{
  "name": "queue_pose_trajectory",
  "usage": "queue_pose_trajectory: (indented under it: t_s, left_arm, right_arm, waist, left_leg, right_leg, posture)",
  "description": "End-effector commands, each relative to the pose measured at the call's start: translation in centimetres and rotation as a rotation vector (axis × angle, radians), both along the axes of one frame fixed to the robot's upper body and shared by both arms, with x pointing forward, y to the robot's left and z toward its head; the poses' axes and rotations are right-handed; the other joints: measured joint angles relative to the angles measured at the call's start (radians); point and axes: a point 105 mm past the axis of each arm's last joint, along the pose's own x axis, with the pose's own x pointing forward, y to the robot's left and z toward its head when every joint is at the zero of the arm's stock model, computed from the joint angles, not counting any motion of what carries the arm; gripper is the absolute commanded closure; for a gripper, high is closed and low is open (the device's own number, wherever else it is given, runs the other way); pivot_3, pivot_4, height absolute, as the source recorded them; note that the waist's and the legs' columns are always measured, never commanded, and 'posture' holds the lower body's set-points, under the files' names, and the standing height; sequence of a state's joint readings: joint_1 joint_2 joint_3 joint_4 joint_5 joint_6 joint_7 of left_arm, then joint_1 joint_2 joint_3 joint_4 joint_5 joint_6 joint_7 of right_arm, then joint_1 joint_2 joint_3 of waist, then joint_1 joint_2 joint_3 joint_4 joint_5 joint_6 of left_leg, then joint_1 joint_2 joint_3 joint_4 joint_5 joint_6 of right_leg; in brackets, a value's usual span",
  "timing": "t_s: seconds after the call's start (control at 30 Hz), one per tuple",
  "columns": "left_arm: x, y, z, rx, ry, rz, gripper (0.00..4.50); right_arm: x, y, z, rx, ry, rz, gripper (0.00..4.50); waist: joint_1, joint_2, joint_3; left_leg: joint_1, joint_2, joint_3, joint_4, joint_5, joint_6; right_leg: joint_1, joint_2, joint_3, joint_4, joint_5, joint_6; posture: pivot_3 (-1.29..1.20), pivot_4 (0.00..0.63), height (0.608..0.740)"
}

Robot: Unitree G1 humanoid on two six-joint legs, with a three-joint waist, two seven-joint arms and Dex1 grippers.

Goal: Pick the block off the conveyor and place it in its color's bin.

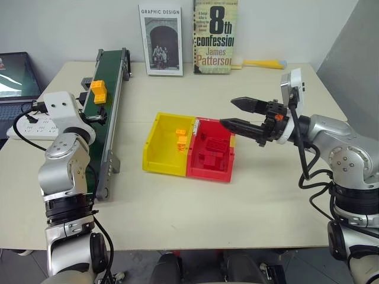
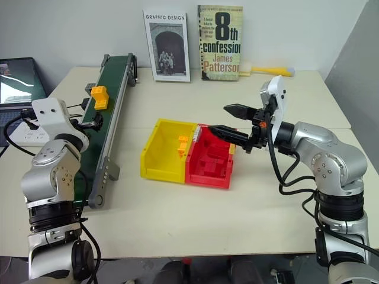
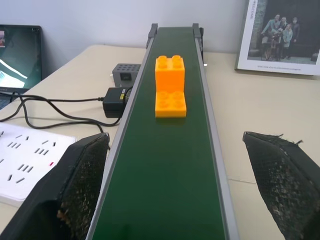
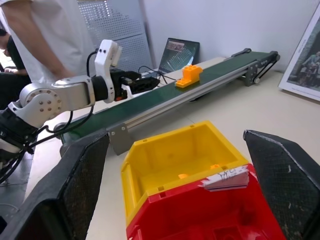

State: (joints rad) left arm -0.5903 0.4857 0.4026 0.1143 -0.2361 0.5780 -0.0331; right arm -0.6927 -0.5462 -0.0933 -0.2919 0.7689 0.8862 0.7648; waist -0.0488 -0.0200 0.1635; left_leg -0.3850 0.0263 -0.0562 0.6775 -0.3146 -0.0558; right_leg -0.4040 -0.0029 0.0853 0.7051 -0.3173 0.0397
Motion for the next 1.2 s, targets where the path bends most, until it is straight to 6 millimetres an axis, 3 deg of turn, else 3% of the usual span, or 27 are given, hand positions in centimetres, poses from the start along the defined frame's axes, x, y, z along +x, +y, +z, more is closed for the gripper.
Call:
queue_pose_trajectory:
  t_s: [0.03, 0.33, 0.67, 1.07, 1.17, 1.2]
  left_arm:
    - [0.3, 0.3, 1.5, 0.024, -0.041, 0.032, 0.01]
    - [1.5, -0.1, 1.7, -0.002, -0.018, 0.042, 0.01]
    - [1.6, 0.4, 0.9, -0.057, 0.027, 0.058, 0.01]
    - [-1.0, 1.0, -0.7, -0.173, 0.120, 0.107, 2.45]
    - [-1.4, 1.0, -0.3, -0.155, 0.119, 0.110, 2.99]
    - [-1.5, 1.0, -0.2, -0.156, 0.117, 0.110, 2.96]
  right_arm:
    - [-1.4, 0.8, 1.3, -0.007, -0.060, 0.055, 0.00]
    - [-3.5, 2.0, 0.7, -0.051, -0.049, 0.153, 0.00]
    - [-3.7, 2.0, 0.9, -0.045, -0.046, 0.154, 0.00]
    - [-3.2, 1.8, 1.5, -0.016, -0.046, 0.135, 0.00]
    - [-3.1, 1.8, 1.6, -0.012, -0.047, 0.134, 0.00]
    - [-3.0, 1.9, 1.6, -0.012, -0.048, 0.134, 0.00]
  waist:
    - [0.000, 0.000, 0.000]
    - [0.002, 0.000, 0.000]
    - [0.002, 0.000, 0.000]
    - [0.002, 0.000, 0.000]
    - [0.004, 0.000, 0.000]
    - [0.005, 0.000, 0.000]
  left_leg:
    - [0.000, 0.000, 0.000, 0.000, 0.000, 0.000]
    - [-0.001, 0.000, -0.001, 0.000, 0.000, 0.000]
    - [-0.001, 0.000, -0.002, 0.000, 0.000, 0.000]
    - [-0.006, 0.000, -0.009, 0.001, 0.002, -0.004]
    - [-0.008, 0.000, -0.014, 0.002, 0.002, -0.004]
    - [-0.008, 0.000, -0.014, 0.002, 0.002, -0.004]
  right_leg:
    - [0.000, 0.000, 0.000, 0.000, 0.000, 0.000]
    - [0.000, 0.000, -0.002, -0.001, 0.000, 0.000]
    - [0.000, -0.001, -0.003, -0.001, 0.000, 0.000]
    - [0.000, -0.001, -0.010, -0.002, 0.000, 0.000]
    - [0.000, -0.002, -0.015, -0.002, 0.000, 0.000]
    - [0.000, -0.002, -0.015, -0.002, 0.000, 0.000]
  posture:
    - [0.00, 0.150, 0.740]
    - [0.00, 0.150, 0.740]
    - [0.00, 0.150, 0.740]
    - [0.00, 0.150, 0.740]
    - [0.00, 0.150, 0.740]
    - [0.00, 0.150, 0.740]
